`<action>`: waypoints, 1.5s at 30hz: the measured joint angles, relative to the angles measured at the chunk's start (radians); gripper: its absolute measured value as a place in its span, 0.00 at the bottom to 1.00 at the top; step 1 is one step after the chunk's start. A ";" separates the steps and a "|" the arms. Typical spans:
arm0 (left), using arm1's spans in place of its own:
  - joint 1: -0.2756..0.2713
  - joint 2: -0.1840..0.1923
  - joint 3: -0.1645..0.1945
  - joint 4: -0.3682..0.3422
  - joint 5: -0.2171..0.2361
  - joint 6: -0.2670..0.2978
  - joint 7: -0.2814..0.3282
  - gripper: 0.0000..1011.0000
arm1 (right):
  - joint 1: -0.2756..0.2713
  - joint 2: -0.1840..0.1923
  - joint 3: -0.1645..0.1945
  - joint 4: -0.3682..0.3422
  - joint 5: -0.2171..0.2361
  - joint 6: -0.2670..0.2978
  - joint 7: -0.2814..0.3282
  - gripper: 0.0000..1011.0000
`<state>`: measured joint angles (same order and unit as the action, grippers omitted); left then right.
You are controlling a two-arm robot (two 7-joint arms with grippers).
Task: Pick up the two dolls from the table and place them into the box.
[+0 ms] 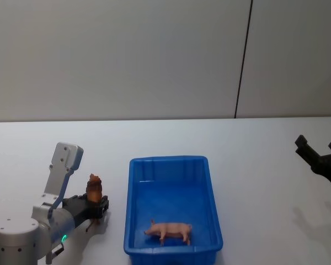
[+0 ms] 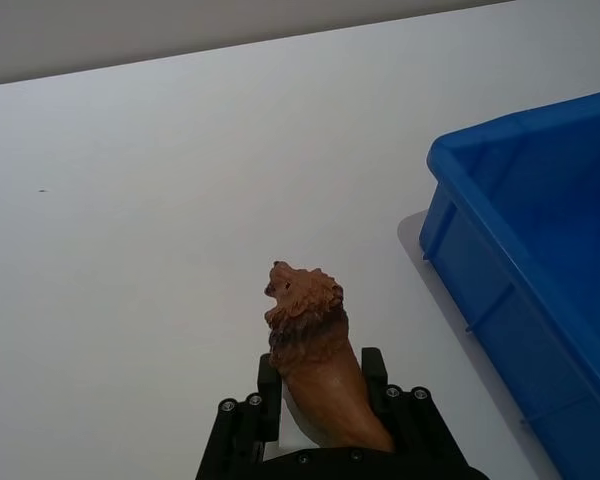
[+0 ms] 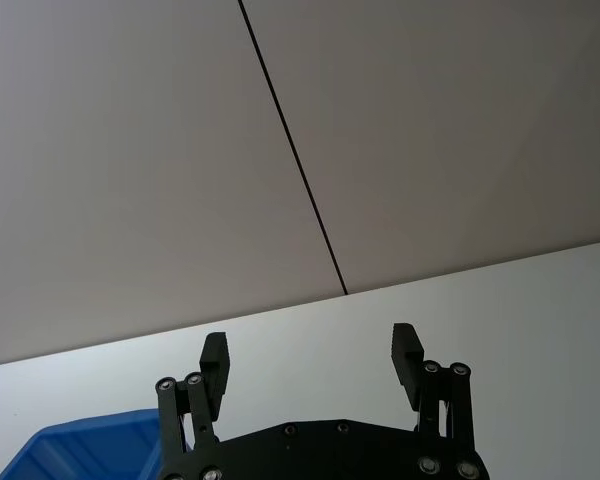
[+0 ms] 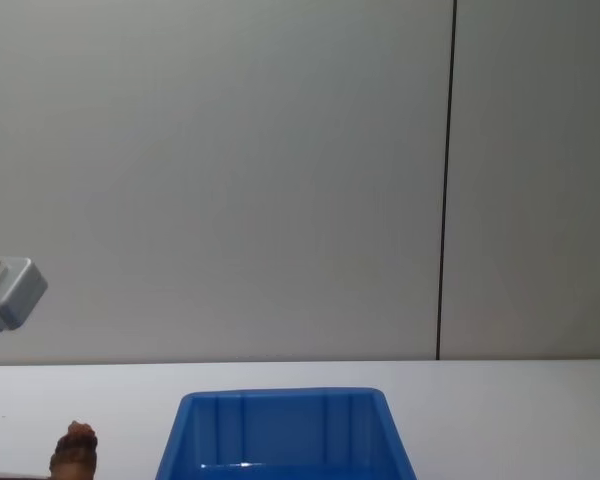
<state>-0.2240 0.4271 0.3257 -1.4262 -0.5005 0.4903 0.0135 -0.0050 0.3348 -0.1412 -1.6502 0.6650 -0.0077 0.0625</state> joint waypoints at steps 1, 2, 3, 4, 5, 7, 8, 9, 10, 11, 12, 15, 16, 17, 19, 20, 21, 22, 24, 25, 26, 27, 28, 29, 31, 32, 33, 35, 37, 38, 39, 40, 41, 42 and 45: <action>0.000 0.000 0.000 -0.001 0.000 -0.001 0.000 0.49 | 0.000 0.000 0.000 0.000 0.000 0.000 0.000 0.99; 0.001 0.000 0.000 -0.002 0.000 -0.002 0.000 0.49 | 0.000 0.000 0.000 0.000 0.000 0.000 0.000 0.99; 0.002 0.000 -0.001 -0.004 0.000 -0.005 0.000 0.48 | 0.000 0.000 0.000 0.000 0.000 0.000 0.000 0.99; 0.003 0.001 -0.001 -0.005 0.000 -0.008 0.000 0.48 | 0.000 0.000 0.000 0.000 0.000 0.000 0.000 0.99; 0.004 0.001 -0.001 -0.007 0.000 -0.011 0.001 0.47 | 0.000 0.000 0.000 0.000 0.000 0.000 0.000 0.99; 0.006 0.002 -0.002 -0.014 0.001 -0.022 0.001 0.47 | 0.000 0.000 0.000 0.000 0.000 0.000 0.000 0.99; 0.007 0.003 -0.003 -0.016 0.001 -0.027 0.001 0.47 | 0.000 0.000 0.000 0.000 0.000 0.000 0.000 0.99; 0.008 0.004 -0.004 -0.021 0.003 -0.036 0.000 0.47 | 0.000 0.000 0.000 0.000 0.000 0.000 0.000 0.99; 0.008 0.004 -0.005 -0.024 0.003 -0.041 -0.001 0.47 | 0.000 0.000 0.000 0.000 0.000 0.000 0.000 0.99; 0.008 0.005 -0.006 -0.027 0.004 -0.045 -0.003 0.47 | 0.000 0.000 0.000 0.000 0.000 0.000 0.000 0.99; 0.008 0.005 -0.006 -0.030 0.005 -0.050 -0.004 0.47 | 0.000 0.000 0.000 0.000 0.000 0.000 0.000 0.99; 0.008 0.008 -0.010 -0.047 0.009 -0.071 -0.015 0.47 | 0.000 0.000 0.000 0.000 0.000 0.000 0.000 0.99; 0.008 0.009 -0.011 -0.054 0.011 -0.081 -0.022 0.47 | 0.000 0.000 0.000 0.000 0.000 0.000 0.000 0.99; 0.008 0.010 -0.012 -0.058 0.012 -0.087 -0.026 0.47 | 0.000 0.000 0.000 0.000 0.000 0.000 0.000 0.99; 0.006 0.011 -0.014 -0.066 0.013 -0.097 -0.034 0.47 | 0.000 0.000 0.000 0.000 0.000 0.000 0.000 0.99; 0.003 0.012 -0.016 -0.075 0.016 -0.108 -0.046 0.47 | 0.000 0.000 0.000 0.000 0.000 0.000 0.000 0.99; 0.002 0.013 -0.017 -0.079 0.016 -0.113 -0.051 0.47 | 0.000 0.000 0.000 0.000 0.000 0.000 0.000 0.99; -0.001 0.014 -0.019 -0.087 0.018 -0.124 -0.065 0.47 | 0.000 0.000 0.000 0.000 0.000 0.000 0.000 0.99; -0.004 0.014 -0.021 -0.095 0.019 -0.132 -0.079 0.47 | 0.000 0.000 0.000 0.000 0.000 0.000 0.000 0.99; -0.007 0.014 -0.022 -0.100 0.019 -0.136 -0.086 0.47 | 0.000 0.000 0.000 0.000 0.000 0.000 0.000 0.99; -0.010 0.015 -0.023 -0.106 0.020 -0.142 -0.100 0.47 | 0.000 0.000 0.000 0.000 0.000 0.000 0.000 0.99; -0.010 0.015 -0.023 -0.106 0.020 -0.142 -0.100 0.47 | 0.000 0.000 0.000 0.000 0.000 0.000 0.000 0.99; -0.015 0.015 -0.024 -0.113 0.020 -0.149 -0.118 0.47 | 0.000 0.000 0.000 0.000 0.000 0.000 0.000 0.99; -0.020 0.015 -0.025 -0.119 0.020 -0.155 -0.134 0.47 | 0.000 0.000 0.000 0.000 0.000 0.000 0.000 0.99; -0.025 0.014 -0.025 -0.124 0.019 -0.158 -0.152 0.47 | 0.000 0.000 0.000 0.000 0.000 0.000 0.000 0.99; -0.030 0.013 -0.026 -0.127 0.017 -0.161 -0.171 0.47 | 0.000 0.000 0.000 0.000 0.000 0.000 0.000 0.99; -0.033 0.012 -0.026 -0.130 0.015 -0.162 -0.180 0.47 | 0.000 0.000 0.000 0.000 0.000 0.000 0.000 0.99; -0.037 0.011 -0.026 -0.132 0.012 -0.163 -0.202 0.47 | 0.000 0.000 0.000 0.000 0.000 0.000 0.000 0.99; -0.045 0.008 -0.025 -0.134 0.007 -0.162 -0.230 0.47 | 0.000 0.000 0.000 0.000 0.000 0.000 0.000 0.99; -0.048 0.007 -0.025 -0.134 0.005 -0.160 -0.243 0.47 | 0.000 0.000 0.000 0.000 0.000 0.000 0.000 0.99; -0.053 0.005 -0.024 -0.134 0.002 -0.156 -0.263 0.47 | 0.000 0.000 0.000 0.000 0.000 0.000 0.000 0.99; -0.056 0.003 -0.023 -0.134 0.000 -0.153 -0.273 0.47 | 0.000 0.000 0.000 0.000 0.000 0.000 0.000 0.99; -0.059 0.002 -0.022 -0.133 -0.002 -0.150 -0.282 0.47 | 0.000 0.000 0.000 0.000 0.000 0.000 0.000 0.99; -0.064 0.000 -0.021 -0.130 -0.005 -0.141 -0.305 0.47 | 0.000 0.000 0.000 0.000 0.000 0.000 0.000 0.99; -0.072 -0.004 -0.017 -0.123 -0.008 -0.128 -0.333 0.47 | 0.000 0.000 0.000 0.000 0.000 0.000 0.000 0.99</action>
<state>-0.2957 0.4236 0.3085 -1.5497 -0.5086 0.3623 -0.3193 -0.0049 0.3348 -0.1412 -1.6502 0.6649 -0.0078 0.0626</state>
